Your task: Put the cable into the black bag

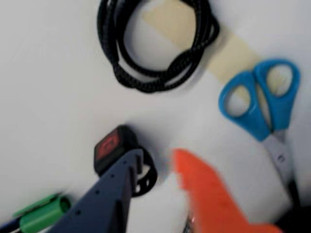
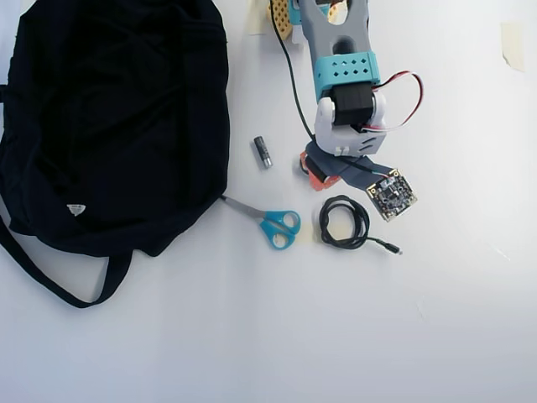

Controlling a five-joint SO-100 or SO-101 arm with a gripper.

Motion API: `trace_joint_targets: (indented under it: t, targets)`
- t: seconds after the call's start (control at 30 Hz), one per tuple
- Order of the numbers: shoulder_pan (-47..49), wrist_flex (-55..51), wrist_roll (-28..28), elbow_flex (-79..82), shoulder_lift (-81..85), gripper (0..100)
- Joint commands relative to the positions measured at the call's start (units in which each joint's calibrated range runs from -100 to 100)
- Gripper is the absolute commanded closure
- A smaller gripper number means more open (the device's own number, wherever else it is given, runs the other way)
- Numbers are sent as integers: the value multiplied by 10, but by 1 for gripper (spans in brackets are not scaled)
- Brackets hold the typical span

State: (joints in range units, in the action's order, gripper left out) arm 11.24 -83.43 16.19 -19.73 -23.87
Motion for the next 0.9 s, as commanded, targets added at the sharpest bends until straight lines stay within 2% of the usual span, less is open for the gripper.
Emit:
trace_joint_targets:
  t: [0.0,0.13,0.33,0.57,0.87]
  targets:
    - [17,-18,3,-70,-13,82]
    - [27,-25,5,-134,-62,87]
    - [27,-45,7,-231,-131,88]
    - [22,-60,18,-283,-179,71]
    - [23,-58,13,-314,-219,70]
